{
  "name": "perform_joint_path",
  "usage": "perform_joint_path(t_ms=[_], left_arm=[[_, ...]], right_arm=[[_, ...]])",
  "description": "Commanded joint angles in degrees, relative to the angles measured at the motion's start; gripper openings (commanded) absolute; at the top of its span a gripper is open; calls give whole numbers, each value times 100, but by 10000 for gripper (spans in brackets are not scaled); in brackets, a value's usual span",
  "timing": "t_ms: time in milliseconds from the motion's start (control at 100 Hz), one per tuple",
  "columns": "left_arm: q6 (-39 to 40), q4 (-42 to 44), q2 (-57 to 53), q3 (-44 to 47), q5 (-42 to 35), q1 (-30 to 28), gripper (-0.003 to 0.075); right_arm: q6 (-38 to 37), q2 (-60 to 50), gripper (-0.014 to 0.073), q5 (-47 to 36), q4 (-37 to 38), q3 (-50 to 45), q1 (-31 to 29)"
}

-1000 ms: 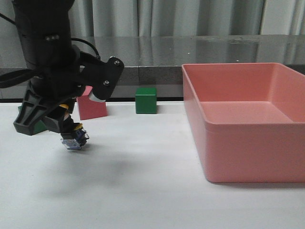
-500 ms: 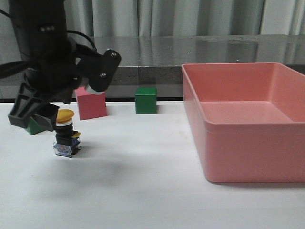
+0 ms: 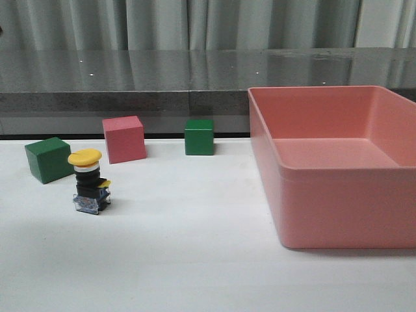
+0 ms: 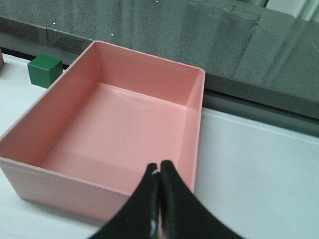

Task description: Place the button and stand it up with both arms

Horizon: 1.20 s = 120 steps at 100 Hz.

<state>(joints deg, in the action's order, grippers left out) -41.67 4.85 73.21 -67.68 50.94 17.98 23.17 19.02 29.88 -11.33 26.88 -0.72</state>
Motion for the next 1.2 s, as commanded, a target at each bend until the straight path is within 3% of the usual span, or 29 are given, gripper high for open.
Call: perform_joint_path(t_ms=[0,340,640,890,1190], left_arm=[[43,-485,-799,171,-684,-214,-20],[43,-2330,-3407,2774,-3283,-255,-20],[34,-2730,-4990,4845,-4400,-255,-20],[34,-3752,-5397,5370,-4528,-255,-20],[34,-3776,-5389,5418,-4564,-255,-20]], right_arm=[[-1,16,-61,-467,-49,161,-18],[-1,16,-61,-462,-49,161,-18],[-1,16,-61,-462,-49,161,-18],[-1,16,-61,-462,-49,161,-18],[-1,16,-61,-462,-49,161,-18]])
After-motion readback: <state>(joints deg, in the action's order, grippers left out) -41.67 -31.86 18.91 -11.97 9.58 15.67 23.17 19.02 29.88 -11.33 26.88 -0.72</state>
